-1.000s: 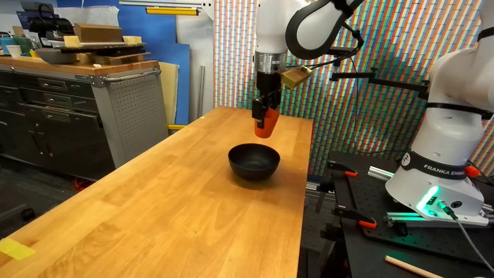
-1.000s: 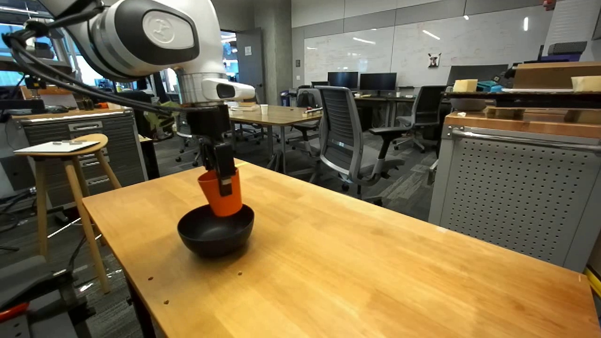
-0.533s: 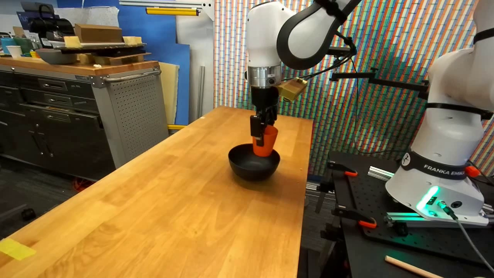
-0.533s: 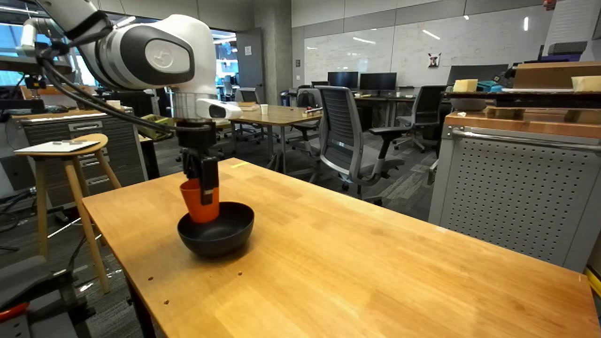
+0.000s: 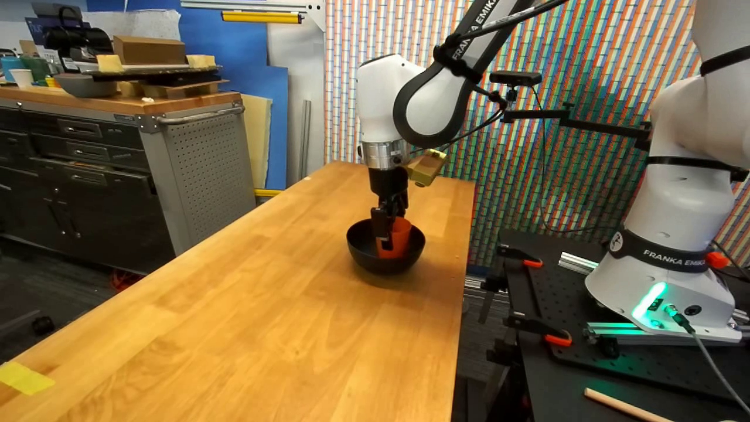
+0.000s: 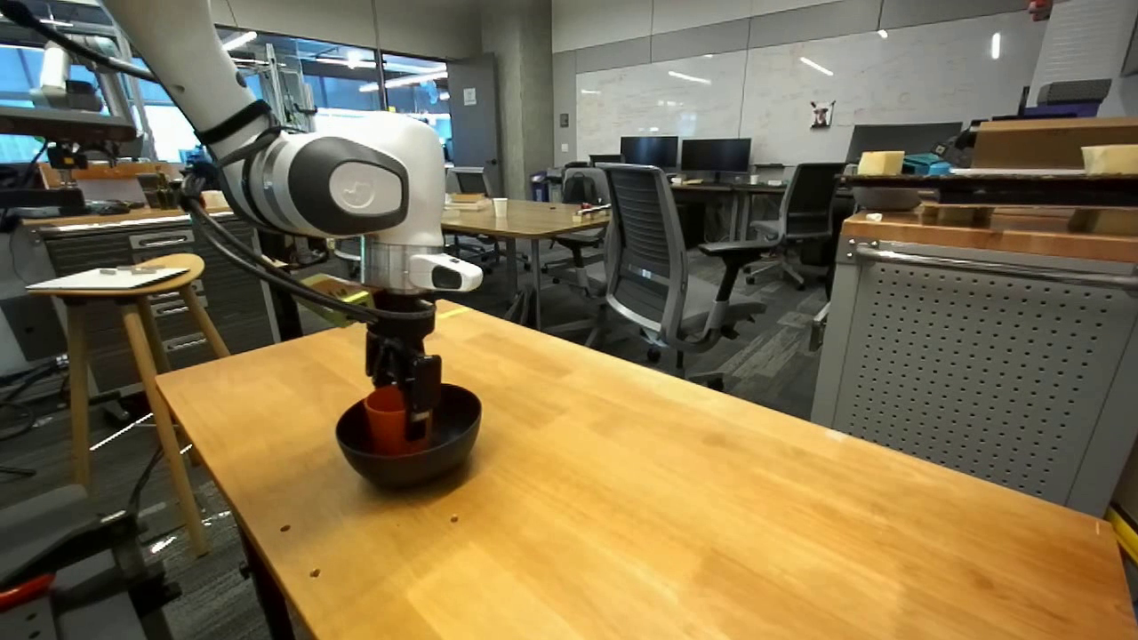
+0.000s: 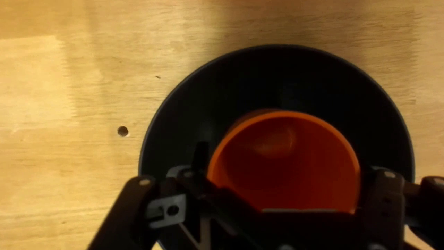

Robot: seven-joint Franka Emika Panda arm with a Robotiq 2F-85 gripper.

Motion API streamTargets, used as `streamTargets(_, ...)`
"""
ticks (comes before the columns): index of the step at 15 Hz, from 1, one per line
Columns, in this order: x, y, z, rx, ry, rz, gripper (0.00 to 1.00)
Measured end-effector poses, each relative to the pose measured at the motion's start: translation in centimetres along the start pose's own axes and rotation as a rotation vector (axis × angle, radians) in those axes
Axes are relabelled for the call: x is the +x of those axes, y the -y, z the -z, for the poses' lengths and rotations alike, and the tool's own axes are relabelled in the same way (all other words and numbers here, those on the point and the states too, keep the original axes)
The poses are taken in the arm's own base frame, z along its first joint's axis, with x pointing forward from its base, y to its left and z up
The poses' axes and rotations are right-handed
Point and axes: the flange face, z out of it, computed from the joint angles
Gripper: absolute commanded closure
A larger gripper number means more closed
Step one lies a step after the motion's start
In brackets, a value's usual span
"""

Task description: Put the orange cup inside the black bowl

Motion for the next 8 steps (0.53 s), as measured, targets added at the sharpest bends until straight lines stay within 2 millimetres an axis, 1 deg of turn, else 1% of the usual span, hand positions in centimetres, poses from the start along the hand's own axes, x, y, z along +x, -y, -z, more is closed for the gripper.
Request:
streamTargets(2,0.7,-0.3,-0.7,0.000,0.008,0.003,0.00)
streamTargets(4,1.2,-0.3,-0.4,0.000,0.004,0.006,0.00)
streamTargets(6,1.5,0.0,0.7,0.001,-0.014,0.011,0.00)
streamTargets(8,1.4,0.5,3.1,0.000,-0.032,0.022,0.00)
